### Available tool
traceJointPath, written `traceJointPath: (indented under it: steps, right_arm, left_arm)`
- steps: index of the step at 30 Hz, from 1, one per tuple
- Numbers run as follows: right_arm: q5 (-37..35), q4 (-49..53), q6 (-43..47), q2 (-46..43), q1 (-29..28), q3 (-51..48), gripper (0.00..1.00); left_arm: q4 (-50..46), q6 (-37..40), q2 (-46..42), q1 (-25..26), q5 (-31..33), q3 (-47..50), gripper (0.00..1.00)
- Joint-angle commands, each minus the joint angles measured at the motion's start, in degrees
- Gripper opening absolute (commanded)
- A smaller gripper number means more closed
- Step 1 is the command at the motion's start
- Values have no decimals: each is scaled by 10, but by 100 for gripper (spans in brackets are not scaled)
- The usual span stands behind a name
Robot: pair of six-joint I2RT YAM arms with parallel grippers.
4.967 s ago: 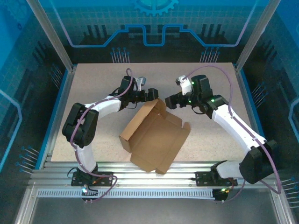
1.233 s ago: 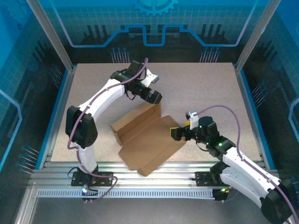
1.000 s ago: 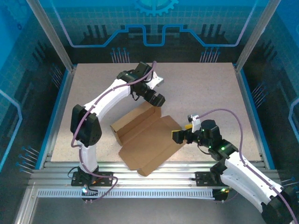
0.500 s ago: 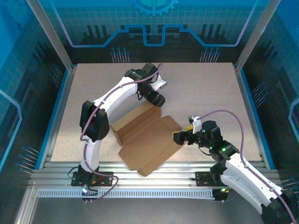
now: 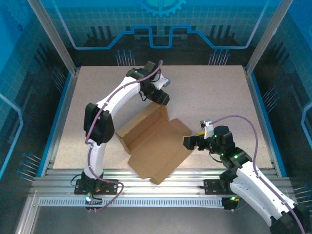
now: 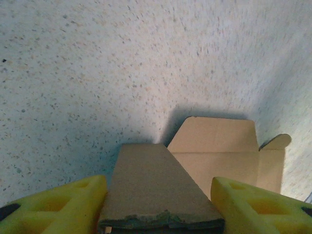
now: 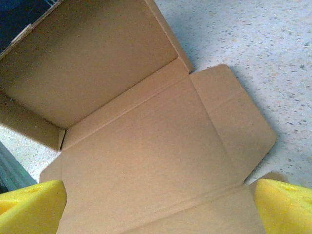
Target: Fold the paper box
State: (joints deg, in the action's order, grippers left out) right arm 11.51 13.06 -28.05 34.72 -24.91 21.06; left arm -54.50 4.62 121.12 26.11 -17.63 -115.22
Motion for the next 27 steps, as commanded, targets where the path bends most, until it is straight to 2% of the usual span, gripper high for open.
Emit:
traceJointPath:
  steps: [1,7,16,21,27]
  right_arm:
    - [22,33,-22,-6,24,41,99]
    - [75,76,-19,3,73,96,99]
    - [146,129,6,38,146,202,99]
    - [185,139,16,59,187,238,98]
    - [227,147,31,76,237,258,97]
  left_arm:
    - [59,-79,-50,-38,-78,35,56]
    - [197,-203,-118,-99,-147,161,56]
    - [543,-416,-234,-170,-190,443,56]
    - [789,-531,-275,-178,-170,610,56]
    - [1040,-644,-261,-178,-116,746,56]
